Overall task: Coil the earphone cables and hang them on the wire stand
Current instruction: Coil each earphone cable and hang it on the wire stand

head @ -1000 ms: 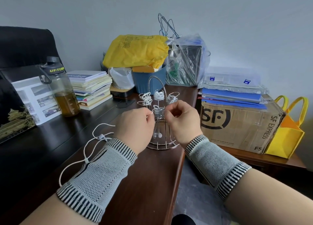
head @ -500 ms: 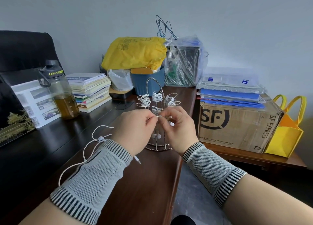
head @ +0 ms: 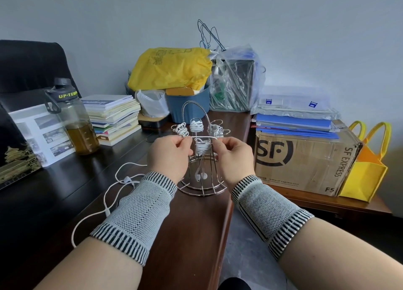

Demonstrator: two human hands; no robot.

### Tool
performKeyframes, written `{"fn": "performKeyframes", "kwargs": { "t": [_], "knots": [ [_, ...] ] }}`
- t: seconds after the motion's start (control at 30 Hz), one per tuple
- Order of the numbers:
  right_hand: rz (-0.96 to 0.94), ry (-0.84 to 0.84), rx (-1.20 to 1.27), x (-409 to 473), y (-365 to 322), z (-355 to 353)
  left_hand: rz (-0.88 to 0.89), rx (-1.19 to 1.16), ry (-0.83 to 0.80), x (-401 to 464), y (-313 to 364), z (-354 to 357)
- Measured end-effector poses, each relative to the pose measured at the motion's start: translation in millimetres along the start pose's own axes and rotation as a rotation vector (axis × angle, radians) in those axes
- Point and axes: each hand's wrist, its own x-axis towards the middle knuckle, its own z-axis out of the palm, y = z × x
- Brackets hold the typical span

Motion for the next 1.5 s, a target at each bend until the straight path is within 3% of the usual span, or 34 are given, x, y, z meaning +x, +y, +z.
{"fn": "performKeyframes", "kwargs": {
  "t": [0.17, 0.47, 0.63, 0.97, 1.23, 1.5],
  "knots": [
    [0.049, 0.022, 0.003, 3.1, -4.4, 4.9, -0.168, -0.173, -0.076, 2.8, 1.4, 12.3],
    [0.098, 0.014, -0.040, 7.6, -10.5, 8.5, -0.306, -0.334, -0.077, 2.4, -1.0, 22.2],
    [0.114, 0.031, -0.087, 12.6, -12.4, 9.4, -0.272, -0.457, -0.139, -10.5, -6.3, 19.2],
    [-0.107, -0.047, -0.062, -6.2, 1.2, -1.4, 0.204, -0.045, -0.203, -26.4, -16.7, 9.8],
    [-0.197, -0.068, -0.119, -7.6, 10.3, -0.5, 0.265, 0.069, -0.124, -28.4, -13.2, 5.3],
    [-0.227, -0.080, -0.134, -8.7, 8.1, 0.2, 0.342, 0.418, -0.191, -36.8, 2.3, 4.9]
  ]
}}
